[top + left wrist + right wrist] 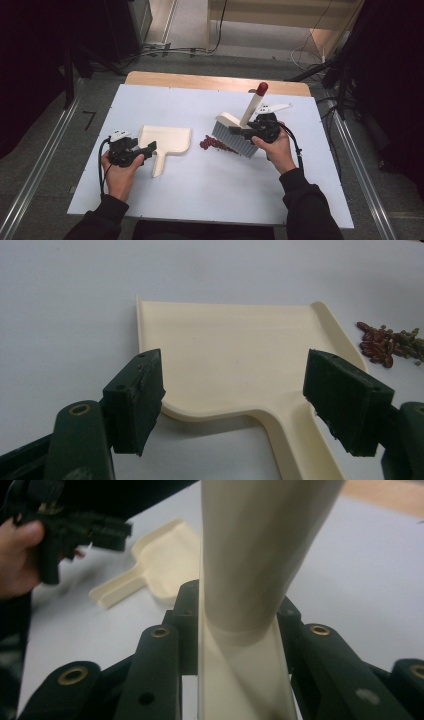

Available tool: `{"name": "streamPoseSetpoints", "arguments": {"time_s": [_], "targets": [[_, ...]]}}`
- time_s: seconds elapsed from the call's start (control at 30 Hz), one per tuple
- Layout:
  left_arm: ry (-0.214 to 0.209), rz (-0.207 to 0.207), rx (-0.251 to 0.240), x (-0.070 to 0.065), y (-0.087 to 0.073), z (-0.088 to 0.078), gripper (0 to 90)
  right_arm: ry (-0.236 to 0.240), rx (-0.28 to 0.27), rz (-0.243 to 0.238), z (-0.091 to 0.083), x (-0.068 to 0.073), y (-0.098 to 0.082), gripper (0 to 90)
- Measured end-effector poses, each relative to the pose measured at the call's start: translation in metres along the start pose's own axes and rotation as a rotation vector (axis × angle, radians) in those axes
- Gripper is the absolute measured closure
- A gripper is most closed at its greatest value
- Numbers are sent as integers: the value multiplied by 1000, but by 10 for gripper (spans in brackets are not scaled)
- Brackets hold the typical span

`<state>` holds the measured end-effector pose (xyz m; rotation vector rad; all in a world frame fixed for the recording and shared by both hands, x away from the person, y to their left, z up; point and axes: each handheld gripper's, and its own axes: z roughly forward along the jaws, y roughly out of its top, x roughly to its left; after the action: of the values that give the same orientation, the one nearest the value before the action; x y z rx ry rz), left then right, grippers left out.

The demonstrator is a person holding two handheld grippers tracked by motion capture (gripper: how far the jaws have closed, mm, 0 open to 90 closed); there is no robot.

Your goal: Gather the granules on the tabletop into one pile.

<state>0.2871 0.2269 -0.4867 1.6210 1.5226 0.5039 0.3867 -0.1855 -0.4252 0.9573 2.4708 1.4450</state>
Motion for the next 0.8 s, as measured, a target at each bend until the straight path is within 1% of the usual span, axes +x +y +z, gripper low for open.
{"name": "streamPoseSetpoints", "arguments": {"time_s": [0.07, 0.1, 0.13, 0.17, 0.23, 0.27, 0.3, 0.33, 0.37, 0.43, 0.5, 0.6, 0.67, 0.73, 0.8], "targets": [[2, 0, -2, 0, 0, 0, 251, -170, 7, 10, -4, 7, -3, 642], [2, 0, -2, 0, 0, 0, 251, -266, 8, 28, -4, 11, -6, 642], [1, 1, -2, -1, 0, -1, 251, -342, 10, 62, -4, 15, -9, 642], [1, 3, -1, -1, 0, -1, 251, -400, 8, 85, -3, 18, -13, 642], [3, 4, -3, -1, 1, -2, 251, -539, 27, 89, 2, 25, -21, 642], [3, 5, -4, -1, 1, -2, 251, -596, 38, 87, 5, 26, -24, 643], [3, 5, -4, -1, 1, -2, 251, -631, 39, 101, 7, 26, -26, 642], [2, 6, -6, -1, 1, -2, 251, -631, 39, 101, 7, 26, -26, 642], [0, 6, -8, -1, 1, -2, 251, -698, 53, 106, 13, 26, -31, 642], [2, 5, -4, -1, 1, -2, 251, -744, 66, 118, 20, 26, -35, 642], [3, 5, -3, -1, 1, -1, 251, -788, 66, 110, 27, 30, -37, 642], [4, 6, -3, -1, 1, -1, 251, -804, 60, 121, 35, 41, -35, 643], [3, 5, -2, -1, 1, -1, 251, -803, 45, 140, 43, 49, -36, 643], [1, 7, -6, -1, 1, -2, 251, -817, 39, 126, 52, 58, -36, 643], [-1, 7, -8, -1, 1, -2, 251, -812, 33, 136, 60, 65, -34, 643]]}}
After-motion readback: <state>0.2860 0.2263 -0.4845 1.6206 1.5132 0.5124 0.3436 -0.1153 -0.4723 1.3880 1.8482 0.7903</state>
